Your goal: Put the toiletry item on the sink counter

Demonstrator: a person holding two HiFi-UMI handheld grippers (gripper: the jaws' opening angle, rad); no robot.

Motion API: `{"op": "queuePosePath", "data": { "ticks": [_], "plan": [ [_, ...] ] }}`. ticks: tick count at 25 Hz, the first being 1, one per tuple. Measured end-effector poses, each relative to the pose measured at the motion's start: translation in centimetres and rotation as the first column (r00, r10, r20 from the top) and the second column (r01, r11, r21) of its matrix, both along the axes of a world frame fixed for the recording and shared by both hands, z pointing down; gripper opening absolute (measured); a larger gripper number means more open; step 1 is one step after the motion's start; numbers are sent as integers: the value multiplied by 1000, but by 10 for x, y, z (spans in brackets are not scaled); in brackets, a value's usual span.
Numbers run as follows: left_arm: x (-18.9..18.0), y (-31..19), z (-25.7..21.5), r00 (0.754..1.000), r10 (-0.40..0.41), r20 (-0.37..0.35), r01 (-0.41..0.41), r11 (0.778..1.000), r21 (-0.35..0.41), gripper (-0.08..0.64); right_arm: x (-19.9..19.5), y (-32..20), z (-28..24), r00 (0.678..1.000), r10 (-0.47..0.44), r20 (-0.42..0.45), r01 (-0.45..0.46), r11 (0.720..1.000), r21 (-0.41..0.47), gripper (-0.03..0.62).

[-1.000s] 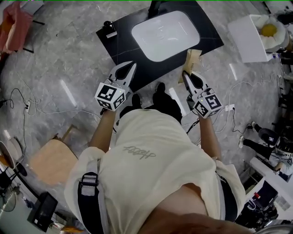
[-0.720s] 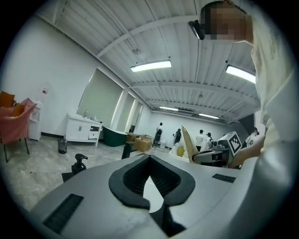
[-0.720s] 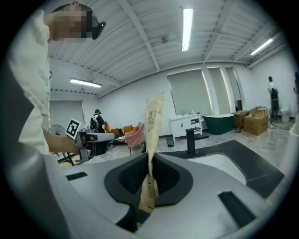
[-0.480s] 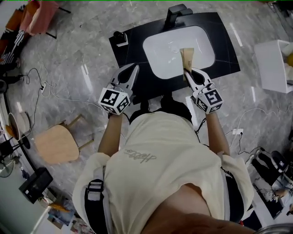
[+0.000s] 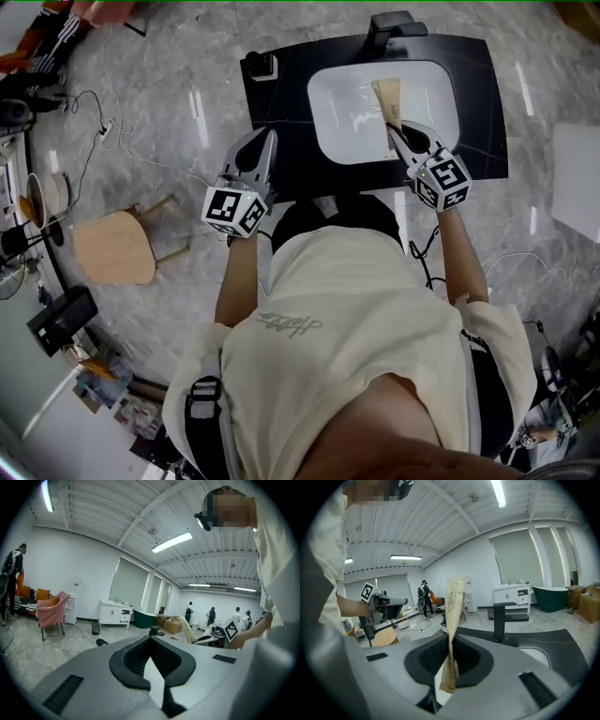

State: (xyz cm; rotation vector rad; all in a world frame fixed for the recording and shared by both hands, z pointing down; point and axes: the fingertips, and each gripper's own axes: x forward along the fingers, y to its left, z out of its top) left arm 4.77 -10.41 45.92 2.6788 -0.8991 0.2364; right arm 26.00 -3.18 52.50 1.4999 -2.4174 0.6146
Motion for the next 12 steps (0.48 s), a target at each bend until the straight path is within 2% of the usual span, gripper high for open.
{"op": "queuePosePath", "data": {
  "ticks": [6,12],
  "plan": [
    [-18,-2,0,999,-51,-1,51,999,13,2,-12,-33,15,997,-72,-33,70,997,-37,25],
    [-60,-18,8,990,-137,-33,137,991,-4,2,-42,-74,23,972,-182,-146,165,979,-118,25]
  ]
}}
